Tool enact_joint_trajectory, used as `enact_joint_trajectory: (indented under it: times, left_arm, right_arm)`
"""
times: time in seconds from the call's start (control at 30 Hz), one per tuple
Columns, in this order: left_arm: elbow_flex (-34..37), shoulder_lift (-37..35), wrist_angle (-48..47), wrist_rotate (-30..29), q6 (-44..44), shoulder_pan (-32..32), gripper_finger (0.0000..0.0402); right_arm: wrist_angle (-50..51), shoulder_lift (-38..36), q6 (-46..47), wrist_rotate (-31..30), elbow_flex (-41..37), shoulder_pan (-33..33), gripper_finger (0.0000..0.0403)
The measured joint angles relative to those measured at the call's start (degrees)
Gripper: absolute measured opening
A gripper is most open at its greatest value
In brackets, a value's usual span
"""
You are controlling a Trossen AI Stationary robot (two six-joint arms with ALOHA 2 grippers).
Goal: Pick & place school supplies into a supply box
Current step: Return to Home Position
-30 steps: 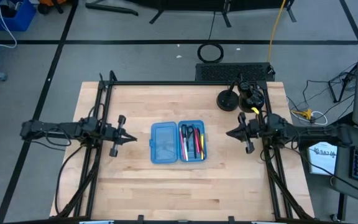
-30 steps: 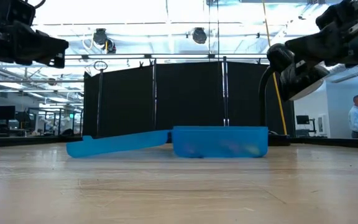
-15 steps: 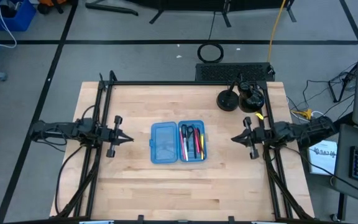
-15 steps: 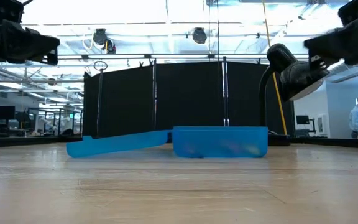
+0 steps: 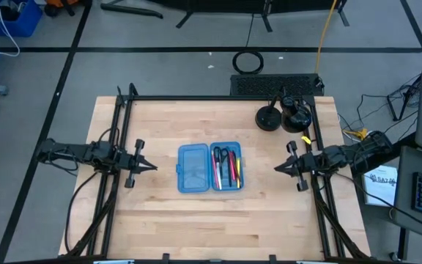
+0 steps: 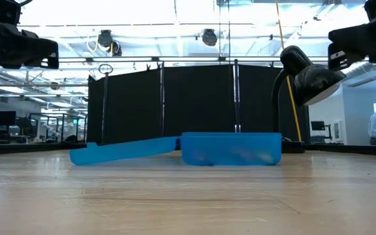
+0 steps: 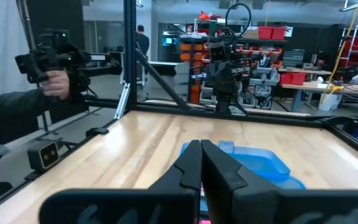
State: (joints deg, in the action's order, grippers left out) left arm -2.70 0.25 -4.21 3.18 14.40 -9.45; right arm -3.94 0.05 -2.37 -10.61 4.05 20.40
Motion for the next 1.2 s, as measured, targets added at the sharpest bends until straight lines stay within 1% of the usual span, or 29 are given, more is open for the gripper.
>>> enact_joint_trajectory:
  times: [0.13,0.23,0.43,0.57,0.87,0.97,1.0,1.07,1.13,1.2]
  left_arm:
    - [0.0,0.0,-0.2,-0.5,-0.9,-0.5,0.0000]
    - [0.0,0.0,-0.4,-1.1,-3.3,-0.5,0.0001]
    - [0.0,0.1,-0.5,-1.2,-8.9,-0.5,0.0020]
    - [0.0,0.1,-0.4,-1.2,-12.1,-0.5,0.0026]
    - [0.0,0.1,-0.3,-1.2,-12.4,-0.5,0.0006]
    - [0.0,0.1,1.1,-1.3,-11.5,-0.5,0.0003]
    - [0.0,0.1,1.9,-1.3,-11.5,-0.5,0.0005]
    - [0.0,0.1,2.6,-1.3,-11.5,-0.5,0.0015]
    - [0.0,0.1,2.5,-1.8,-11.0,-0.5,0.0025]
    - [0.0,0.1,2.0,-4.2,-10.5,-0.5,0.0033]
  right_arm:
    - [-0.6,0.0,0.1,-0.1,0.0,0.4,0.0000]
    - [-1.3,0.0,0.1,-0.1,0.0,0.4,0.0000]
    - [-1.5,0.0,0.1,-0.1,0.0,0.4,0.0000]
    - [-1.5,0.0,0.1,0.0,0.0,0.4,0.0000]
    - [-1.4,0.1,6.1,0.1,0.0,0.4,0.0000]
    - [-1.4,0.1,6.1,-0.2,0.0,0.3,0.0000]
    - [-1.4,0.1,6.2,-0.9,0.0,0.3,0.0000]
    - [-1.5,0.2,7.4,-4.3,-0.2,0.3,0.0000]
    - [-2.2,0.2,7.8,-9.8,-0.9,0.3,0.0000]
    - [-2.3,0.2,9.2,-15.9,-1.8,0.0,0.0000]
